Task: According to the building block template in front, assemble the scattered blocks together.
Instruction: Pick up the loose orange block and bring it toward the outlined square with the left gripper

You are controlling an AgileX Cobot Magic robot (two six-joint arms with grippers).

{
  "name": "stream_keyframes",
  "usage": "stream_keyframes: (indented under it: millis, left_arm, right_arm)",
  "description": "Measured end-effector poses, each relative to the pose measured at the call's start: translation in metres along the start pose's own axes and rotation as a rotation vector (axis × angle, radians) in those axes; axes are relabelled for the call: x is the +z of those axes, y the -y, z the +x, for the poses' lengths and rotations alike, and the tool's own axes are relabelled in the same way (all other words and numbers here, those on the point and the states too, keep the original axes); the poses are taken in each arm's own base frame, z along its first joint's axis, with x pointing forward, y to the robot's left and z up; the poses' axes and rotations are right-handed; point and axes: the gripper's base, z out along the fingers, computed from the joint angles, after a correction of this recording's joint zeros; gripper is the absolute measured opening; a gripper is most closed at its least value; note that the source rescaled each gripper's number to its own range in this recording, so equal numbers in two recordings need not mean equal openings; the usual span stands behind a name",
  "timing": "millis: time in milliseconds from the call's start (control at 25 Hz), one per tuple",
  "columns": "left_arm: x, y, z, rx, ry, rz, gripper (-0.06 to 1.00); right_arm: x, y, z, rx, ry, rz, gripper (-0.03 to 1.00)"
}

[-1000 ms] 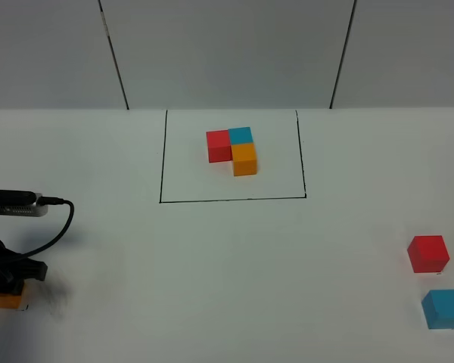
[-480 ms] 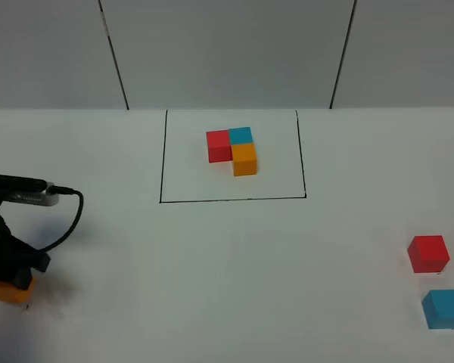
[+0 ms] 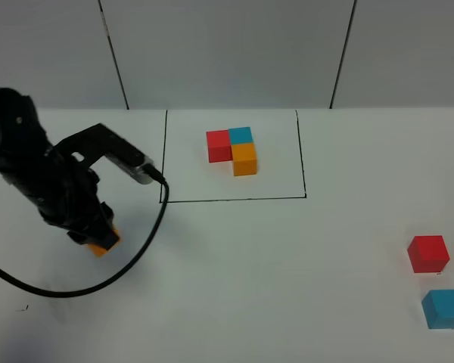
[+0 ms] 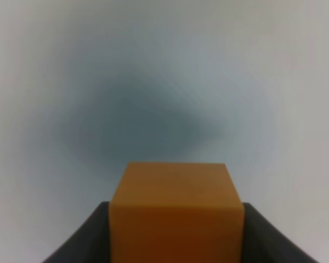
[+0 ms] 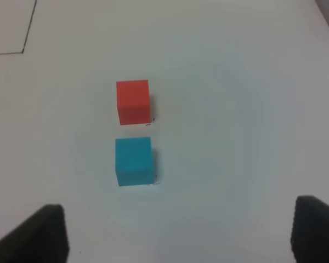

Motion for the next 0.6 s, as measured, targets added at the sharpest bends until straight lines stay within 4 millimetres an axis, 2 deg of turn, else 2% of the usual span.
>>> stream_keyframes:
  millis: [120, 280, 600]
  left_arm:
    - [-0.012, 0.027, -0.025, 0.193, 0.034, 0.008, 0.00]
    - [-0.021, 0.056, -0.044, 0.371, 0.063, 0.018, 0.00]
    - [-0.021, 0.087, -0.050, 0.545, 0.043, 0.052, 0.00]
  right_arm:
    - [0.000, 0.000, 0.000, 0.000, 0.000, 0.000, 0.87]
    - [0.000, 0.000, 0.000, 0.000, 0.000, 0.000, 0.87]
    - [0.000, 0.000, 0.000, 0.000, 0.000, 0.000, 0.87]
